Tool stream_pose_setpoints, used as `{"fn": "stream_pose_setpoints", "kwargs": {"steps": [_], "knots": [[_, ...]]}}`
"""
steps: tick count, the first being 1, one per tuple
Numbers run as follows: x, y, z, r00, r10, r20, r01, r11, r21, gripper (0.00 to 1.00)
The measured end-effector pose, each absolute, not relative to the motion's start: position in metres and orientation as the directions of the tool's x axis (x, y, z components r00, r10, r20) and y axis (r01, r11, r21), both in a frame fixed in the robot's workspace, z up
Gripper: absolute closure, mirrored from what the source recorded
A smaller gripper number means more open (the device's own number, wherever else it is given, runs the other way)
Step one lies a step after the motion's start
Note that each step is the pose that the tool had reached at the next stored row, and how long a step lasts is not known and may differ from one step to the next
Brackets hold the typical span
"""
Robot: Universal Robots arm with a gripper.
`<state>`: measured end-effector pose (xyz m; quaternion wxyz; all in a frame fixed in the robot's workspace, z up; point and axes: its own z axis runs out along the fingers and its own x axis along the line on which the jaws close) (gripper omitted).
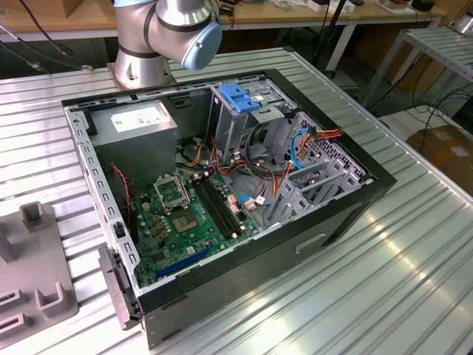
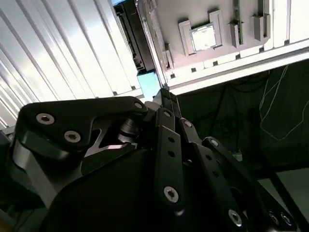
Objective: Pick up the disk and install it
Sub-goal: 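Pick up the disk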
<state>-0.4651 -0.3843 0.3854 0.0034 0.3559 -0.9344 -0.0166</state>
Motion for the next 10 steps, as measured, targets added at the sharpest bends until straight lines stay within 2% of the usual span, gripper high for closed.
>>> {"fn": "stream_pose_setpoints", "kwargs": {"steps": [10], "knots": [[-0.4651, -0.3843, 0.3845, -0.503, -0.864, -0.006, -0.864, 0.503, 0.033, 0.9]]}}
